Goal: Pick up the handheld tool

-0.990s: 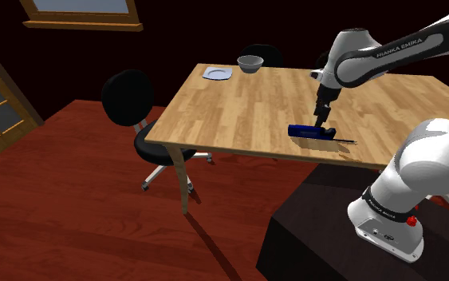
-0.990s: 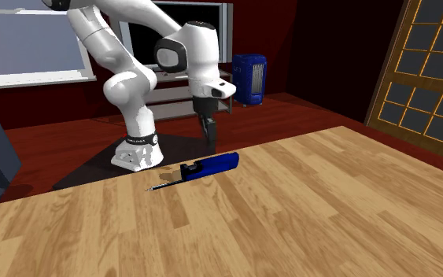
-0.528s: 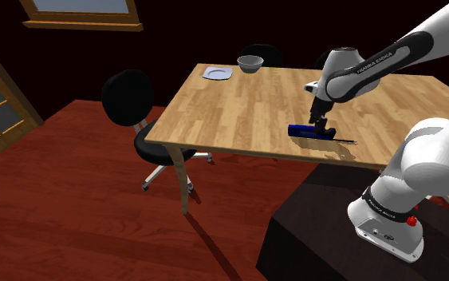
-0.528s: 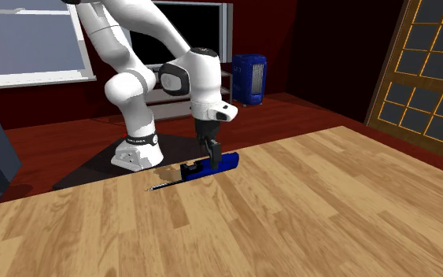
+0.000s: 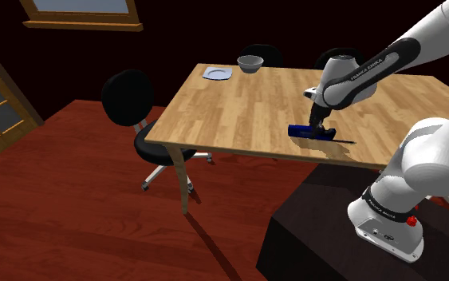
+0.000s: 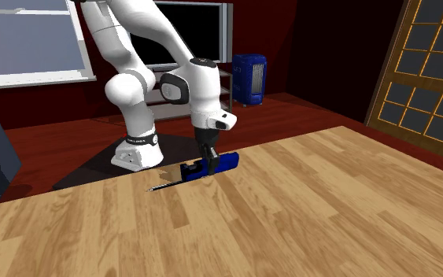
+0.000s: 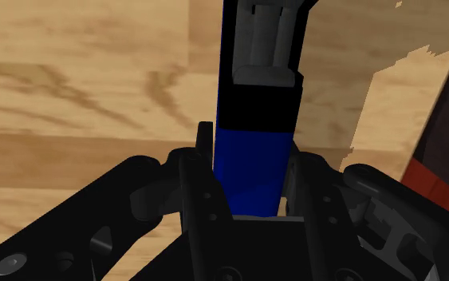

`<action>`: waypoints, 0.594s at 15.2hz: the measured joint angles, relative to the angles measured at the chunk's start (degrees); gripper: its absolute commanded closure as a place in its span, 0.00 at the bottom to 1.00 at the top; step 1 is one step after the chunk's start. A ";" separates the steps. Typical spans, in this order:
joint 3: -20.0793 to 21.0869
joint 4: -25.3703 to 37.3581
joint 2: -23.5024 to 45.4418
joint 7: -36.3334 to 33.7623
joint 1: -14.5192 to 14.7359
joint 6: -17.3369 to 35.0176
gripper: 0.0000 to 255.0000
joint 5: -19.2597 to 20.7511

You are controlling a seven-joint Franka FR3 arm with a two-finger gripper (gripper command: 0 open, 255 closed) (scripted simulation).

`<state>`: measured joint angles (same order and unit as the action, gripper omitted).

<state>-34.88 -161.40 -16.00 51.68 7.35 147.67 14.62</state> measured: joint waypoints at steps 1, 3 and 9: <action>-0.01 -0.01 0.01 0.02 0.01 0.04 1.00 -0.02; -0.01 -0.02 0.00 0.02 0.00 0.06 1.00 -0.01; 0.51 0.28 -1.22 -0.52 -0.32 -1.49 1.00 0.43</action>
<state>-34.37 -161.11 -17.21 51.17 7.03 146.18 15.06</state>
